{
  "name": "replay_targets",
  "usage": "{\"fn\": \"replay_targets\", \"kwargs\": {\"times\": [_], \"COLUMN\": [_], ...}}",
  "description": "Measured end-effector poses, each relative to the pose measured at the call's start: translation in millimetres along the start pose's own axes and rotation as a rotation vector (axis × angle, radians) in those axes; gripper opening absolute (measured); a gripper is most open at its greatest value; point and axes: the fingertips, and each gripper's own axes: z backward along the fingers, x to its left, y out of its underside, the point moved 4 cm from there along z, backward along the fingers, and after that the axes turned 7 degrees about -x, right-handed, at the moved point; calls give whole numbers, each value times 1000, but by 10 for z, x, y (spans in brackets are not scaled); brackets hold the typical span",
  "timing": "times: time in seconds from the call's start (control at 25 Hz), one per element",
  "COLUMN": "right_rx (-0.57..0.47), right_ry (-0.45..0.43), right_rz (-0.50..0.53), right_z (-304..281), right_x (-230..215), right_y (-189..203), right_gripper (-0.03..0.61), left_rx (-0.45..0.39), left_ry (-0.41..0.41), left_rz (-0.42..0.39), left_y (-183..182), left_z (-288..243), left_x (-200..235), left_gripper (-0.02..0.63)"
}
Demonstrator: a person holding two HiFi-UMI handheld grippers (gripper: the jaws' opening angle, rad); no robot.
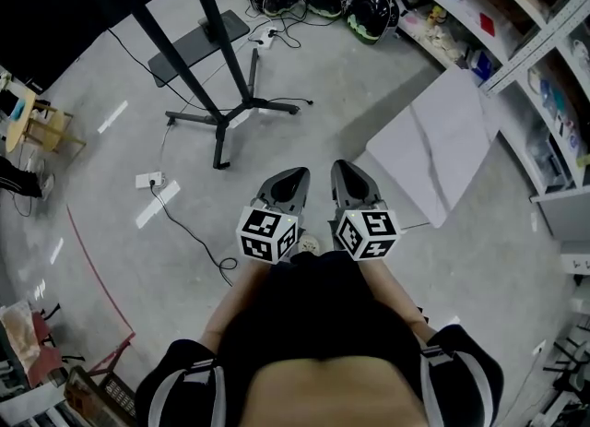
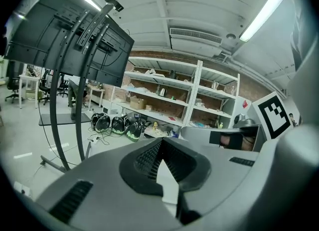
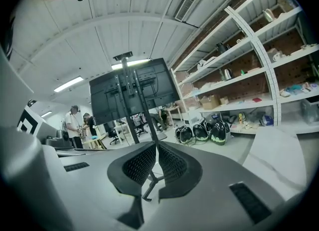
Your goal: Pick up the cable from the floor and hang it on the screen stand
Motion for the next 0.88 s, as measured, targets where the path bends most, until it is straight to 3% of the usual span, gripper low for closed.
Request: {"fn": "replay_targets", "kwargs": {"times": [0.64, 0.88], "right_rx": [44, 45], "right_ry": [-41, -11], "right_rz": [9, 20], "right_z": [-19, -113], "right_x": [-54, -155], "right_y": [96, 125], "right_gripper": [25, 25], "left_rx": [4, 14], "left_ry": [-54, -69], "left_rz": [72, 84], "left_y": [156, 211], "left_z": [-25, -78], "left_x": [-16, 146], "left_gripper": [3, 3]}}
